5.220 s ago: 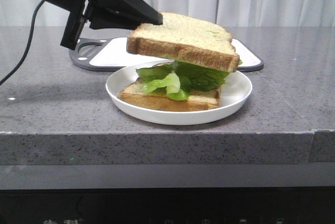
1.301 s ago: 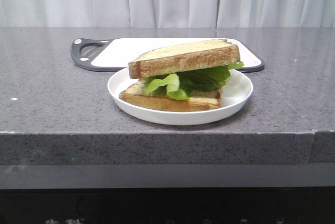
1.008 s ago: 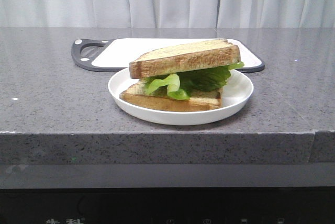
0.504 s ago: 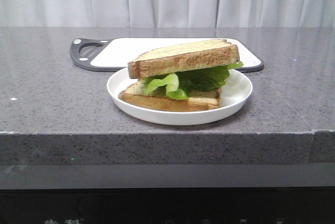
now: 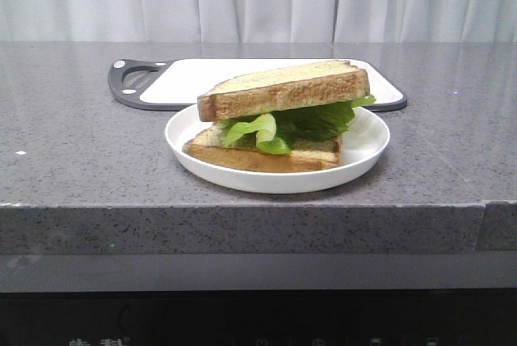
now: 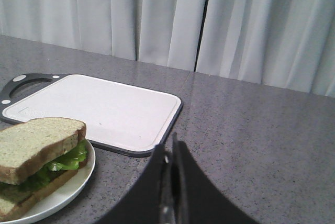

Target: Left arm grabs bread, right arm adds lettuce

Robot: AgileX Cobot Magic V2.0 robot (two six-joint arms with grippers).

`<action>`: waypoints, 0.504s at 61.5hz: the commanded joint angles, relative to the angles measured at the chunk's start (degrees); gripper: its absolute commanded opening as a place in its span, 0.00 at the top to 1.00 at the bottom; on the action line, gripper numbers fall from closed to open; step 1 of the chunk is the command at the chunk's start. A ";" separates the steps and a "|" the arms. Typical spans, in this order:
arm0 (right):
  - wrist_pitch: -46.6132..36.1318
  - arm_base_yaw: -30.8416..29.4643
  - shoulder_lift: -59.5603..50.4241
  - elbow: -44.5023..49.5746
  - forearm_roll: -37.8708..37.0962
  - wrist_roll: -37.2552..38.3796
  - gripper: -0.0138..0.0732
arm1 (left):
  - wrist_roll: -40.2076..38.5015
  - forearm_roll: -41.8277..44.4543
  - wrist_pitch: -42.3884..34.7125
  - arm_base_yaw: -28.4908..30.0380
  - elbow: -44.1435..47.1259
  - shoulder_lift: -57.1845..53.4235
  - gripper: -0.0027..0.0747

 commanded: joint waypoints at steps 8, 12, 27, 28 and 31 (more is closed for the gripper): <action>-4.69 -0.24 0.43 -1.33 -0.22 -0.31 0.91 | 0.02 -0.52 -5.18 0.01 0.33 -1.12 0.99; -4.89 -0.24 0.43 -1.27 -0.29 -0.31 0.91 | 0.02 -0.52 -5.18 0.01 0.33 -1.12 0.99; -9.58 -2.16 0.35 4.67 -18.54 17.31 0.91 | 0.02 -0.52 -5.18 0.11 0.33 -1.12 0.99; -10.24 -2.30 0.35 5.19 -19.45 19.40 0.91 | 0.02 -0.52 -5.18 0.11 0.33 -1.12 0.99; -11.66 -2.52 0.23 7.08 -21.09 21.69 0.91 | 0.02 -0.52 -5.18 0.11 0.33 -1.12 0.99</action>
